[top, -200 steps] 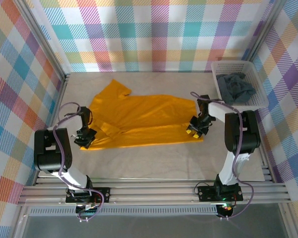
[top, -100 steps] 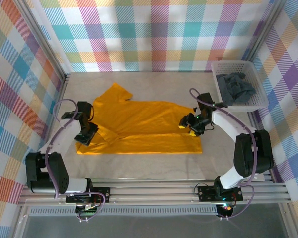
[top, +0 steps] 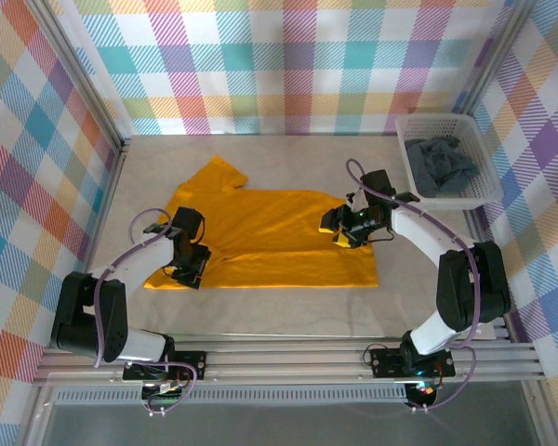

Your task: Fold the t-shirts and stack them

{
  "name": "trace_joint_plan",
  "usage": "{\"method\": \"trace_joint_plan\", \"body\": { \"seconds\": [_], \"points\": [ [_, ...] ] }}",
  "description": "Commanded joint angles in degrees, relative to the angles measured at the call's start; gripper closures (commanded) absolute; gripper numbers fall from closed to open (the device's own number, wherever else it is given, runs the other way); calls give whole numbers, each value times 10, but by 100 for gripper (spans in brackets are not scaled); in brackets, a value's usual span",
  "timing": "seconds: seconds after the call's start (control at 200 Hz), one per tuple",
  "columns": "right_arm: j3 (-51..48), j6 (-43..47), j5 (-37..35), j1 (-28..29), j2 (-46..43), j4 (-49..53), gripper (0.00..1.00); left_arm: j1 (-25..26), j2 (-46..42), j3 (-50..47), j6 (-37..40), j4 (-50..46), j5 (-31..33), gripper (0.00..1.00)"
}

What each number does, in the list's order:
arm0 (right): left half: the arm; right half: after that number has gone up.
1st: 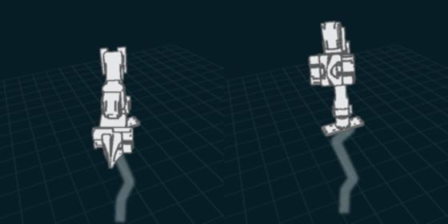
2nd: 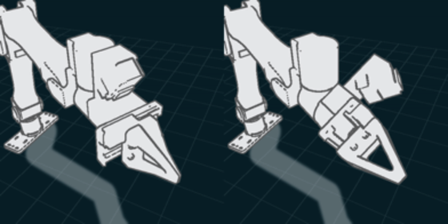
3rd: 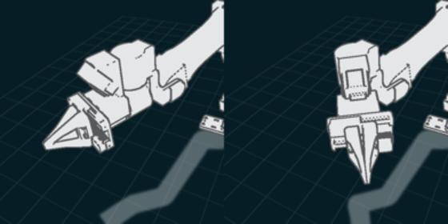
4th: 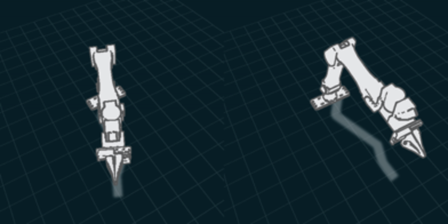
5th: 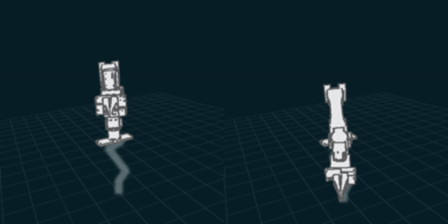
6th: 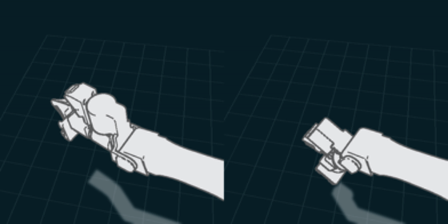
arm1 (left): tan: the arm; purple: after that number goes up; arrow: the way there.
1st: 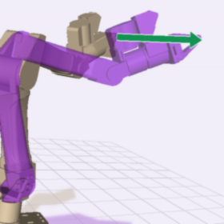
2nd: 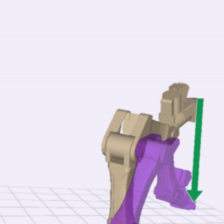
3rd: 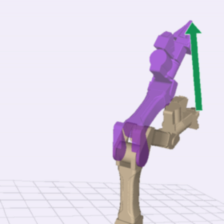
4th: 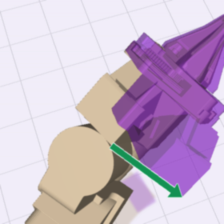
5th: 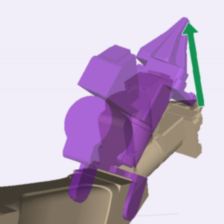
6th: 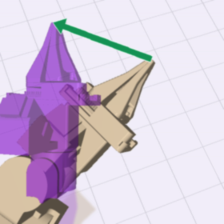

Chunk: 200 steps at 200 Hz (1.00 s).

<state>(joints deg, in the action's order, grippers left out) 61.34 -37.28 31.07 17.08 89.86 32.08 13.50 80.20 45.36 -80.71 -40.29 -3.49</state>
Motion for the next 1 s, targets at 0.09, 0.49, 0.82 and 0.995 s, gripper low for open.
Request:
{"method": "trace_joint_plan", "body": {
  "seconds": [0.09,0.49,0.82,0.995],
  "points": [
    [-8,-8,19,1,-5,-11,43,7,38,4,-25,46,-6,54],
    [-10,-15,17,1,-6,-14,44,12,58,52,-2,22,27,92],
    [-5,-18,13,1,-6,-10,44,27,159,188,143,-42,35,100],
    [0,-14,13,1,-6,-4,45,50,234,283,235,-90,61,100]
  ]
}}
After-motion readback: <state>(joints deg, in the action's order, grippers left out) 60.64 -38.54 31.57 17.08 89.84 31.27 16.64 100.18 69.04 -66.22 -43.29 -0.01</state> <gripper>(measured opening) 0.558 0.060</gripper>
